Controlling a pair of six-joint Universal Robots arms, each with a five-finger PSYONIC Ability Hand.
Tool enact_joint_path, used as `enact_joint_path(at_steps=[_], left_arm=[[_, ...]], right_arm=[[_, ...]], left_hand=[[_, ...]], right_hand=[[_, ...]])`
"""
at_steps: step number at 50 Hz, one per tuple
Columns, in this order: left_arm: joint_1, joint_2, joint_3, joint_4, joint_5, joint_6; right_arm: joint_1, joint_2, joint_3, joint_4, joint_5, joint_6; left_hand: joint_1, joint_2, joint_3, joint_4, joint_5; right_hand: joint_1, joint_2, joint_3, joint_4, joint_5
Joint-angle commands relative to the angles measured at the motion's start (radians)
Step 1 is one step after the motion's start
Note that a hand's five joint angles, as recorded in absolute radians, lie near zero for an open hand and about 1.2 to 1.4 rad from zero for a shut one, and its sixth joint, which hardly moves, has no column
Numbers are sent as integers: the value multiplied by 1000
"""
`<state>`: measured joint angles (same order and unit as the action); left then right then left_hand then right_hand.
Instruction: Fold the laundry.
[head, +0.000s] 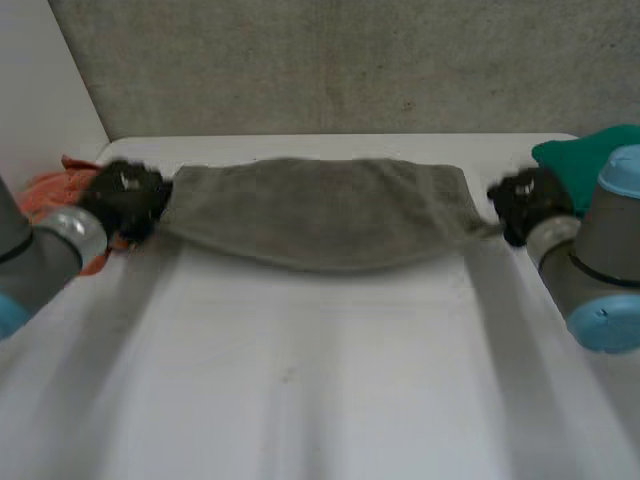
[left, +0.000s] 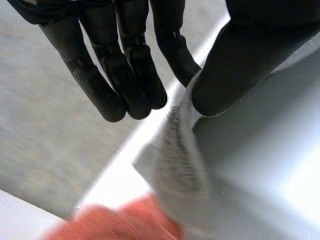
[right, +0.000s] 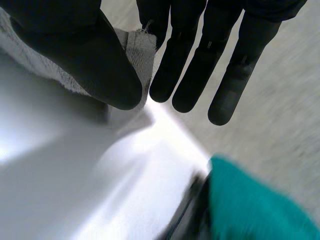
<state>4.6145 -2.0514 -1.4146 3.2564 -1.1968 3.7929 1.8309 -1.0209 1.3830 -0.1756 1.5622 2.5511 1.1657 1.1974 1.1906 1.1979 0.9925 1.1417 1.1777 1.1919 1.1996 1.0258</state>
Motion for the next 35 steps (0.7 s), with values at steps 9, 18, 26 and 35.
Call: enact_joint_path(at_steps=[9,18,26,35], left_arm=[[104,183,-294,-633,-39,496],[14,131,-89,-660,-36,469],[-100,-34,205,-463,-84,226],[-149,-257,514,-405,-233,194]], right_arm=[[-151,-226,269,516,-22,-500],[-130,-184,197,420,-47,-458],[-88,-64,45,265,4,-273],[-53,62,-111,59,28,-177]], left_hand=[[231,199,206,198,229],[231,199,206,198,229],[231,199,206,198,229],[231,199,206,198,229]], right_hand=[[255,219,204,197,196],[255,219,204,197,196],[255,219,204,197,196],[255,219,204,197,196]])
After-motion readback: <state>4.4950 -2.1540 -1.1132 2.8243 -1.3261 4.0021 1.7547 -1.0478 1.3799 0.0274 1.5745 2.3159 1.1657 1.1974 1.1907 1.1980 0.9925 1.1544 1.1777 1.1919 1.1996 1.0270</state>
